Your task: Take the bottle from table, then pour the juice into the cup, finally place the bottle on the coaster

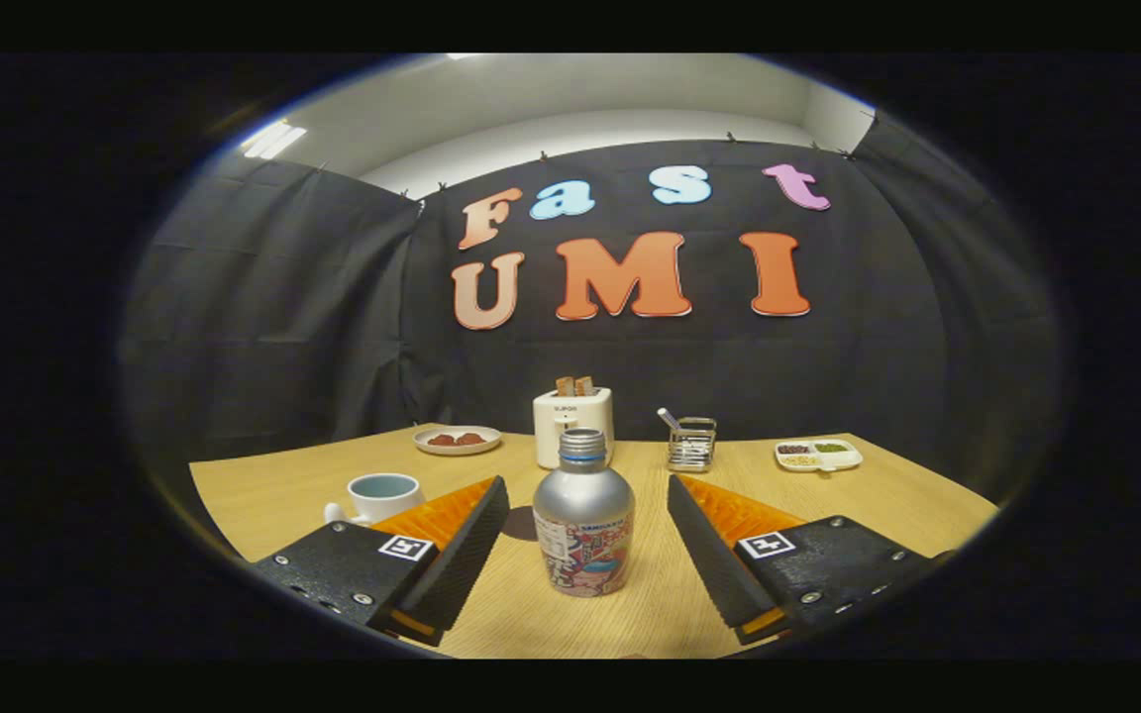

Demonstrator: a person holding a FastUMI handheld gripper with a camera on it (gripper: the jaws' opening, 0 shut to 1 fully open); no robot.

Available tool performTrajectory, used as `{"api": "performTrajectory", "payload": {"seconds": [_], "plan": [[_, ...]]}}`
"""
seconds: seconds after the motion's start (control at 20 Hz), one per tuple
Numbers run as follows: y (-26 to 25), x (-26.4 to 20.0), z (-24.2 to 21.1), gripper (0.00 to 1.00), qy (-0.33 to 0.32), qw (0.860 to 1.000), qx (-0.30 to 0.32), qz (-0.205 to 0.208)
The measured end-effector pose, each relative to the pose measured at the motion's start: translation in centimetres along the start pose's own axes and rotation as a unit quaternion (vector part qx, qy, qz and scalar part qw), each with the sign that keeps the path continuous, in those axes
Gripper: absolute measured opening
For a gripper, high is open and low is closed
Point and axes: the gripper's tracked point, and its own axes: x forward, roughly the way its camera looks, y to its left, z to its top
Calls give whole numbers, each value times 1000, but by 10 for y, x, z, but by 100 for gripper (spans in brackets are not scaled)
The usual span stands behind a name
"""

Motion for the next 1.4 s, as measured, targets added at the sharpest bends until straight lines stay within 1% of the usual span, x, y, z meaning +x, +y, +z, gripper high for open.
{"api": "performTrajectory", "payload": {"seconds": [0.15, 0.5, 0.75, 0.85, 0.9, 1.0, 1.25, 1.4], "plan": [[3, 7, -15, 96, 21, 1000, -7, 0], [7, 22, -38, 96, 53, 998, 12, 5], [3, 28, -57, 94, 80, 997, 14, -5], [7, 28, -65, 90, 92, 996, 18, -1], [8, 30, -69, 85, 98, 995, 18, 0], [8, 30, -70, 81, 101, 995, 15, -2], [8, 32, -62, 77, 102, 994, 30, -5], [14, 30, -52, 77, 100, 995, 8, 1]]}}
